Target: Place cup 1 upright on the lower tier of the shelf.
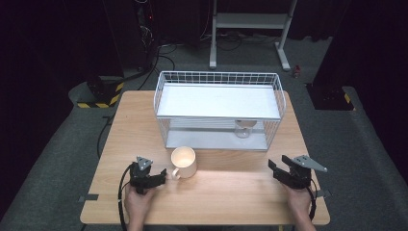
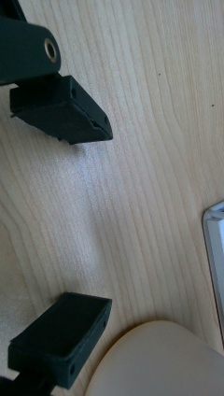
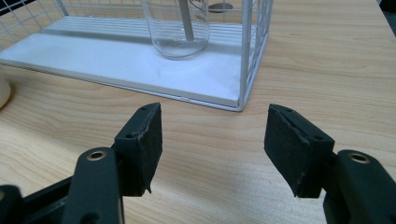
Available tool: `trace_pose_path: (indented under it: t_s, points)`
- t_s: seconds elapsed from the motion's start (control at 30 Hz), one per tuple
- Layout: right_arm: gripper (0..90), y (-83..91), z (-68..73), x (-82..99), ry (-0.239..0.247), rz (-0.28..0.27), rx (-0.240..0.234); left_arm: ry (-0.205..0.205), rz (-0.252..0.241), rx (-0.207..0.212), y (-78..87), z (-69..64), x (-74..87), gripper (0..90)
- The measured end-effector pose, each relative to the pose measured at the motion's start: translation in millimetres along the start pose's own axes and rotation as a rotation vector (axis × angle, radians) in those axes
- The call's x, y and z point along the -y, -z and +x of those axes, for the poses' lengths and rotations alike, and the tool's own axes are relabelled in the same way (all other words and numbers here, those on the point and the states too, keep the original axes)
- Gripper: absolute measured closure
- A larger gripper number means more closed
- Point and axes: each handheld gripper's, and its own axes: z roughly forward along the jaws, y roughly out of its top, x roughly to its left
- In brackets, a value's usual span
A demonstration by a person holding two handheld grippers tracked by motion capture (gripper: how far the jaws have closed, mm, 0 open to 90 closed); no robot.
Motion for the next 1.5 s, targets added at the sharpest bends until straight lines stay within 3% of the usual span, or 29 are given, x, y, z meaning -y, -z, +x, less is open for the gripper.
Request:
trace_pose_path:
  t_s: [0.57,0.97,1.1,1.3,1.33,1.5]
  points:
    - [37.0,-4.9,-14.0,11.3,0.021,0.054,0.071,0.003,0.0,-0.003,-0.1,-0.3,-0.1,16.6]
    - [35.4,-13.9,-20.3,20.6,0.043,0.123,0.118,0.003,0.001,-0.002,-0.1,-0.3,-0.3,16.6]
    - [34.2,-17.7,-19.3,20.9,0.047,0.145,0.116,0.007,-0.001,0.002,-0.1,0.3,-0.3,16.8]
    - [29.1,-28.8,-15.3,18.8,0.111,0.232,0.111,0.012,-0.001,-0.006,0.0,-0.3,-0.3,17.3]
    - [28.3,-30.5,-15.5,17.8,0.105,0.238,0.089,0.016,-0.002,-0.011,-0.2,-0.8,-0.4,17.2]
    - [26.6,-32.7,-14.6,16.8,0.108,0.242,0.082,0.017,0.0,-0.017,-0.6,-1.5,-0.7,16.7]
